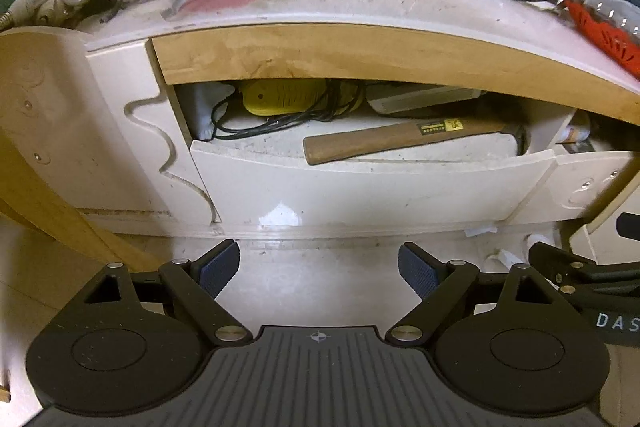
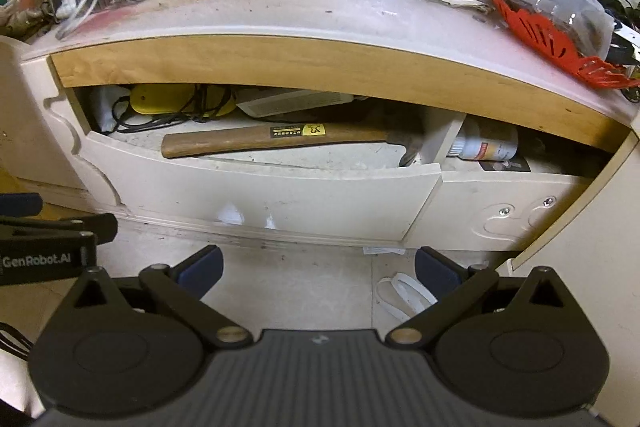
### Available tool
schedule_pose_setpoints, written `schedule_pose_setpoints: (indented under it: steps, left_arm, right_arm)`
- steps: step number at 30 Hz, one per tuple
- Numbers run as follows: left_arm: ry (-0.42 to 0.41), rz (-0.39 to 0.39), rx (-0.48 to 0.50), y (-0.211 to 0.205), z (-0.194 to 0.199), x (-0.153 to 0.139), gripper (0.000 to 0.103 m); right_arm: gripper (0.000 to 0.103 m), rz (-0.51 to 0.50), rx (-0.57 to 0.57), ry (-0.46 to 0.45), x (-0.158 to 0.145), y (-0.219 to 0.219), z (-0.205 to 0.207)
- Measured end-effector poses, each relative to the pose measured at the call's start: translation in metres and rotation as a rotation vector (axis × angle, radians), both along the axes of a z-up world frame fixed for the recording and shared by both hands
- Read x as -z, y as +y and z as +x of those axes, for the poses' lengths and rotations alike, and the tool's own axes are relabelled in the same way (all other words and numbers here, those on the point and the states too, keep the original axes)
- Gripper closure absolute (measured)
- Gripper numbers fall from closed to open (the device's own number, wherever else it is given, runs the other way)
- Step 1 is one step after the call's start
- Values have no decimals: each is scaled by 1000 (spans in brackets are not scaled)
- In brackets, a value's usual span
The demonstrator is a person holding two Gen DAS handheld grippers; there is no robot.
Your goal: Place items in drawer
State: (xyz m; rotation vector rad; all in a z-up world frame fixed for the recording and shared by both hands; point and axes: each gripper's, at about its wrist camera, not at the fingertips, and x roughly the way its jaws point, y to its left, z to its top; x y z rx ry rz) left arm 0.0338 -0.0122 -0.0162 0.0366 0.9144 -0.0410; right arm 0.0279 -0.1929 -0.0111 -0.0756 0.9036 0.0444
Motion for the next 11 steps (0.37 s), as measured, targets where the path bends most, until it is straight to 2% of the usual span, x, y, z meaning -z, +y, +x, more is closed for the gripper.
schedule_pose_setpoints:
  steps: [3,6,11]
  left_arm:
    - [-15,-21,-16,4,-6,-2,5]
    - [-40,-24,-30,3,-12,-7,4]
    - [-46,-46,-28,5,-8,4,4]
  right_arm:
    - [0,14,1,0,-3,-2,-5]
    - [0,24,3,4,-4,-4,-7]
    - [0,36,13,7,-5,-8,-9]
